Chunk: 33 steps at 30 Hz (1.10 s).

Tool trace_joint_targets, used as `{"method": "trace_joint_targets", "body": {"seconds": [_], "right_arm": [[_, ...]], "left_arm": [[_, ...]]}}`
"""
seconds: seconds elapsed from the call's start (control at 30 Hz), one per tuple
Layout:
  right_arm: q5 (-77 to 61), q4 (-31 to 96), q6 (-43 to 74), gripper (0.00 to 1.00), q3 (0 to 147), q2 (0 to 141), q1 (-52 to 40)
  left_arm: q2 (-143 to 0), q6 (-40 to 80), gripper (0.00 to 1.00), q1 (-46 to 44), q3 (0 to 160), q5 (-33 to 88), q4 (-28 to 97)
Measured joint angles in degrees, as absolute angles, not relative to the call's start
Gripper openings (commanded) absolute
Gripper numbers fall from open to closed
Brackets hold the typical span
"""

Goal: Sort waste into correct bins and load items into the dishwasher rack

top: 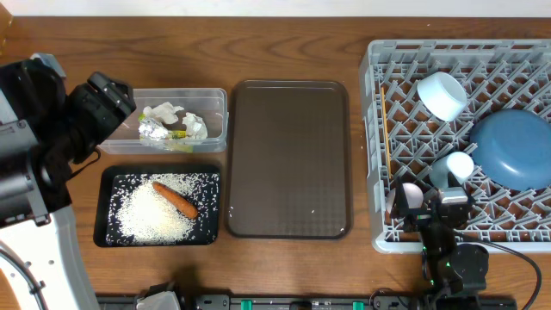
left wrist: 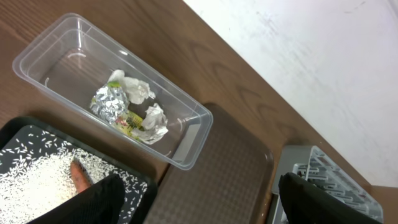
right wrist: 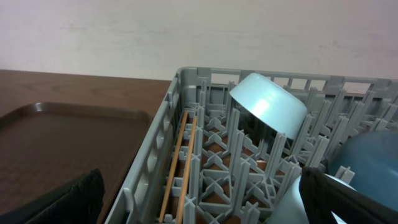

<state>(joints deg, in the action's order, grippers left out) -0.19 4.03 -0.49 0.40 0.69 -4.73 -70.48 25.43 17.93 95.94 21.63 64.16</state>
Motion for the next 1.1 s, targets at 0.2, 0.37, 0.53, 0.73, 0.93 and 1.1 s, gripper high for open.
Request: {"method": "trace_joint_targets", "body": {"seconds": [0.2,0.37,0.53,0.73,0.93,1.1], "right_arm": [[-0.2,4.0,-0.5,0.99,0.4,0.7,-4.7],[-0.2,4.0,-0.5,0.99,0.4,0.7,-4.7],[-0.2,4.0,-0.5,0.99,0.4,0.7,-4.7],[-0.2,4.0,-0.5,0.99,0.4,0.7,-4.7],[-0.2,4.0,-0.5,0.99,0.4,0.7,-4.7],[-0.2,4.0,-0.5,0.99,0.4,0.7,-4.7]], "left_arm": [[-63.4,25.4,0.82,14.0,95.9,21.2,64.1],[-53.3,25.4,0.82,5.9,95.9,21.2,64.2],[-45.2,25.4,0.82,0.2,95.9,21.1,64.2],[-36.4,25.4,0.82,-3.5,92.0,21.0,64.2],[-28.0,25.4,0.82,-4.0,80.4,21.0,64.2],[-21.5,25.4,0.82,-4.0,68.3,21.0,64.3]]}}
